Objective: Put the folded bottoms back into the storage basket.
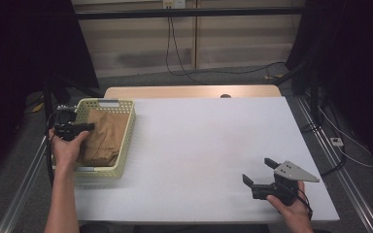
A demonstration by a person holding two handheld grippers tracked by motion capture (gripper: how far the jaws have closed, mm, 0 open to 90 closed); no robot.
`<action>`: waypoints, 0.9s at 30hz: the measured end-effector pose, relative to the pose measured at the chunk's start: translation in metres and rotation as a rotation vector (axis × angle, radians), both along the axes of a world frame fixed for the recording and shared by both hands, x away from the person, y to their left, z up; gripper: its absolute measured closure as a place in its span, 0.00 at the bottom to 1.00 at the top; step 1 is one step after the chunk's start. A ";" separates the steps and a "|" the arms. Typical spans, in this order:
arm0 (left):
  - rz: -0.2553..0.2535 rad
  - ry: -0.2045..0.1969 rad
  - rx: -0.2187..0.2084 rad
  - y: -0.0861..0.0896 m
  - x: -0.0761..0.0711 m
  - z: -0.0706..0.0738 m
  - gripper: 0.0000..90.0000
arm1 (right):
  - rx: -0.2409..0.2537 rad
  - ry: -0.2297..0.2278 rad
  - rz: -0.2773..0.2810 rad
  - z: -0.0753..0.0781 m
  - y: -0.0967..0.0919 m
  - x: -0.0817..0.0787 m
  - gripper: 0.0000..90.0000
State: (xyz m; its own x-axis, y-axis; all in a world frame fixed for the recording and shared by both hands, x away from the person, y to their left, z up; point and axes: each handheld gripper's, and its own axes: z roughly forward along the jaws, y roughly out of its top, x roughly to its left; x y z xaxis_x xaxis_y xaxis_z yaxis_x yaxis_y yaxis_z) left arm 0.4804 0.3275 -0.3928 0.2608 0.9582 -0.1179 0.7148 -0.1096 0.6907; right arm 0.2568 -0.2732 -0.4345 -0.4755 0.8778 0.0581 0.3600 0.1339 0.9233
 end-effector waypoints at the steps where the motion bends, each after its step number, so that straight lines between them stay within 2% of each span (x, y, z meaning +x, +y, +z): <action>1: 0.002 0.000 0.002 0.000 0.000 0.000 0.81 | 0.000 -0.001 -0.001 0.000 0.000 0.000 0.03; 5: 0.010 0.010 -0.003 0.000 0.001 -0.001 0.69 | -0.002 -0.002 0.000 0.000 0.000 0.000 0.03; 16: 0.005 0.017 -0.001 -0.001 0.001 -0.001 0.55 | 0.000 0.000 0.003 0.000 0.000 0.000 0.03; 19: 0.012 0.024 -0.012 0.000 0.001 -0.001 0.50 | -0.001 -0.002 0.003 0.000 0.000 0.000 0.03; 22: 0.034 0.021 -0.030 0.001 0.001 0.000 0.41 | 0.001 0.000 0.005 0.000 0.000 0.000 0.03; 27: 0.036 0.028 -0.042 0.003 0.001 0.001 0.28 | -0.001 -0.004 0.006 0.000 0.000 -0.001 0.03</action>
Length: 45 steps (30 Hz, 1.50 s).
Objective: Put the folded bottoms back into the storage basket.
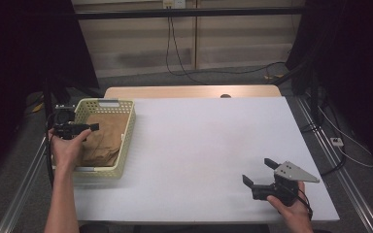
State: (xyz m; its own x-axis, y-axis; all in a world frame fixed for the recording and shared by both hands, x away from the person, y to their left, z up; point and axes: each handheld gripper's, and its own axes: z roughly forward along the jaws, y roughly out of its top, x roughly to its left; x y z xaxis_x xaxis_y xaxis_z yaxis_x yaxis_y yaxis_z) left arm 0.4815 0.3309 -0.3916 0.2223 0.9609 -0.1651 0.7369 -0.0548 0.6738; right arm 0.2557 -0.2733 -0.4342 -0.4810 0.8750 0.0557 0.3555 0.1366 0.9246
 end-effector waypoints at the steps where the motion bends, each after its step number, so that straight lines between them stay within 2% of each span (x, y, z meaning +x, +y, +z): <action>1: -0.002 -0.005 -0.001 0.000 0.000 0.001 0.25 | 0.000 0.000 0.000 0.000 0.000 0.000 0.03; 7: 0.010 -0.078 -0.064 0.003 -0.004 0.008 0.13 | 0.002 0.003 0.001 0.000 0.000 0.000 0.03; 10: -0.010 -0.094 -0.048 0.004 -0.006 0.010 0.06 | 0.005 0.002 0.001 0.000 -0.001 0.000 0.03; 15: -0.021 -0.152 -0.051 0.001 -0.012 0.016 0.07 | 0.015 0.010 -0.001 -0.001 -0.002 0.001 0.03; 18: -0.056 -0.198 -0.042 -0.003 -0.018 0.022 0.06 | 0.016 0.008 0.000 -0.001 -0.002 0.000 0.03; 21: -0.094 -0.233 -0.089 -0.005 -0.020 0.027 0.08 | 0.019 0.008 -0.001 -0.001 -0.003 0.000 0.03; 23: -0.111 -0.253 -0.101 -0.007 -0.021 0.031 0.09 | 0.018 0.010 -0.002 -0.001 -0.004 0.000 0.03; 25: -0.127 -0.271 -0.092 -0.011 -0.022 0.034 0.08 | 0.019 0.011 -0.005 -0.001 -0.004 -0.001 0.03; 26: -0.131 -0.258 -0.078 -0.013 -0.023 0.035 0.08 | 0.018 0.010 -0.006 -0.001 -0.005 -0.001 0.03; 27: -0.134 -0.263 -0.074 -0.015 -0.023 0.036 0.08 | 0.018 0.011 -0.008 -0.001 -0.005 0.000 0.03; 31: -0.139 -0.311 -0.047 -0.021 -0.028 0.039 0.07 | 0.022 0.015 -0.013 -0.001 -0.005 0.001 0.03; 33: -0.170 -0.322 -0.054 -0.025 -0.031 0.041 0.06 | 0.025 0.021 -0.021 -0.002 -0.004 0.002 0.03; 36: -0.179 -0.345 -0.034 -0.027 -0.037 0.045 0.06 | 0.031 0.024 -0.026 -0.002 -0.005 0.004 0.03; 38: -0.204 -0.342 -0.019 -0.027 -0.041 0.047 0.06 | 0.031 0.025 -0.026 -0.002 -0.005 0.006 0.03; 40: -0.205 -0.329 -0.065 -0.024 -0.044 0.048 0.06 | 0.031 0.026 -0.023 -0.002 -0.004 0.007 0.03; 41: -0.212 -0.318 -0.072 -0.023 -0.046 0.049 0.06 | 0.028 0.023 -0.021 -0.002 -0.003 0.008 0.03; 44: -0.220 -0.327 0.001 -0.025 -0.054 0.052 0.06 | 0.023 0.019 -0.015 -0.002 -0.002 0.007 0.03; 45: -0.226 -0.328 0.007 -0.026 -0.057 0.053 0.06 | 0.024 0.017 -0.014 -0.001 -0.002 0.007 0.03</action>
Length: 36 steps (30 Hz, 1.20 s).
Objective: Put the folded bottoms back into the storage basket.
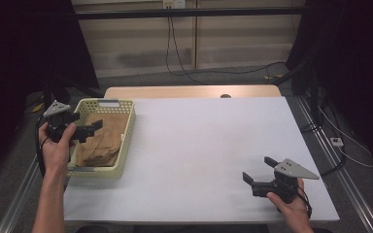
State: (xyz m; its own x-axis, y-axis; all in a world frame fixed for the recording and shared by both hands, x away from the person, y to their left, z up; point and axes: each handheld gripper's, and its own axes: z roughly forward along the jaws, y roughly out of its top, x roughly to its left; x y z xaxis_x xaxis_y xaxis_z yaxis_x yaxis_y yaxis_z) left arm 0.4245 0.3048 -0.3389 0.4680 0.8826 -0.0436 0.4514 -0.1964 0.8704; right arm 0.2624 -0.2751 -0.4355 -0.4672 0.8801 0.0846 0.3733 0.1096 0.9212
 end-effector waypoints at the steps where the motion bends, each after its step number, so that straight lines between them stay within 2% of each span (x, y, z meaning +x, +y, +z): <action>1: -0.006 -0.006 0.001 -0.001 -0.002 0.000 0.06 | -0.001 -0.002 0.002 0.000 0.000 0.000 0.03; 3: -0.024 -0.015 -0.014 -0.001 -0.006 -0.001 0.06 | 0.003 0.000 0.003 0.001 0.001 -0.001 0.03; 6: -0.037 -0.030 -0.010 -0.002 -0.009 -0.004 0.06 | 0.002 0.000 0.001 0.001 0.001 -0.001 0.03; 9: -0.032 -0.036 -0.028 0.000 -0.013 -0.008 0.05 | 0.000 -0.001 -0.004 0.000 0.000 -0.001 0.03; 13: -0.051 -0.035 0.002 -0.002 -0.020 -0.009 0.05 | -0.001 -0.002 -0.001 0.000 0.000 -0.001 0.03; 15: -0.052 -0.043 0.003 -0.002 -0.024 -0.009 0.05 | 0.000 0.000 0.000 0.001 0.001 -0.001 0.03; 19: -0.017 -0.058 0.003 -0.001 -0.032 -0.008 0.07 | 0.000 -0.001 -0.001 0.000 0.000 -0.001 0.03; 28: -0.034 -0.079 0.007 -0.003 -0.048 -0.009 0.07 | -0.008 -0.005 0.003 0.000 0.001 -0.001 0.03; 30: -0.043 -0.071 0.003 -0.002 -0.050 -0.011 0.07 | -0.007 -0.007 0.004 0.001 0.001 -0.001 0.03; 32: -0.036 -0.071 0.021 -0.001 -0.053 -0.014 0.07 | -0.006 -0.007 0.002 0.001 0.000 -0.002 0.03; 35: -0.039 -0.061 0.009 0.001 -0.057 -0.020 0.07 | -0.007 -0.006 0.002 0.001 0.000 -0.002 0.03; 36: -0.040 -0.060 0.016 0.002 -0.058 -0.021 0.07 | -0.006 -0.004 0.000 0.001 0.001 -0.002 0.03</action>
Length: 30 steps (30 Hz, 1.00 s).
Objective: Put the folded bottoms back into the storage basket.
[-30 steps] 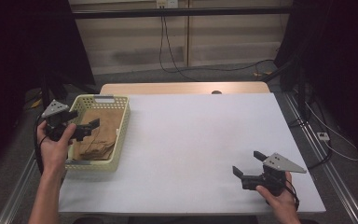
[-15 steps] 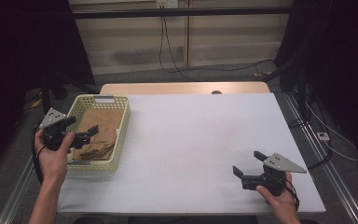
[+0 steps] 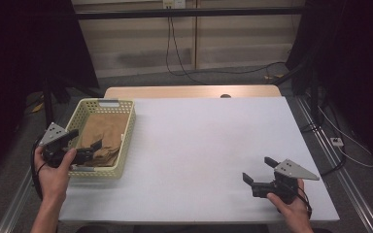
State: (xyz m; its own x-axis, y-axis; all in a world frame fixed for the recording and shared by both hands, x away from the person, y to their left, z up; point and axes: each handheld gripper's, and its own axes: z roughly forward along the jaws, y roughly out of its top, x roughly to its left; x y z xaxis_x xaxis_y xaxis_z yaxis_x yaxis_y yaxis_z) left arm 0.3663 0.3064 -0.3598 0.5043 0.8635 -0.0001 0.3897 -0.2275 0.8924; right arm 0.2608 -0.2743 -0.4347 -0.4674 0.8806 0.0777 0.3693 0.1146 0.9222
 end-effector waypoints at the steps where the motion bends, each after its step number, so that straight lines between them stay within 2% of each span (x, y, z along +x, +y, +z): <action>1: 0.000 -0.002 0.009 0.000 -0.002 -0.001 0.07 | -0.001 -0.002 0.001 0.000 0.000 0.000 0.03; 8: -0.006 -0.018 0.014 -0.009 -0.014 -0.002 0.07 | -0.002 -0.004 0.003 0.000 0.000 0.000 0.03; 14: -0.012 -0.020 -0.004 -0.020 -0.020 -0.001 0.07 | -0.003 -0.005 0.005 0.000 0.000 0.000 0.03; 21: -0.060 -0.007 -0.002 -0.034 -0.024 -0.003 0.06 | -0.003 -0.004 0.007 0.000 0.000 0.000 0.03; 23: -0.062 -0.009 0.018 -0.037 -0.025 -0.002 0.06 | -0.002 -0.004 0.009 0.000 0.000 0.000 0.03; 27: -0.093 -0.012 -0.003 -0.045 -0.024 -0.005 0.06 | -0.002 -0.004 0.012 0.000 0.001 0.000 0.03; 30: -0.109 -0.008 0.012 -0.052 -0.023 -0.007 0.06 | 0.002 -0.002 0.009 0.000 0.001 0.000 0.03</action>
State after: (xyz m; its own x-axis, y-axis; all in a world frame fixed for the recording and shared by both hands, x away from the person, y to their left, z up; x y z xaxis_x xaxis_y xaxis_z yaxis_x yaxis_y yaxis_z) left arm 0.3435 0.2546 -0.3665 0.5951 0.8036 0.0143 0.3550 -0.2787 0.8924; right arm 0.2609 -0.2735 -0.4348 -0.4751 0.8764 0.0787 0.3665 0.1158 0.9232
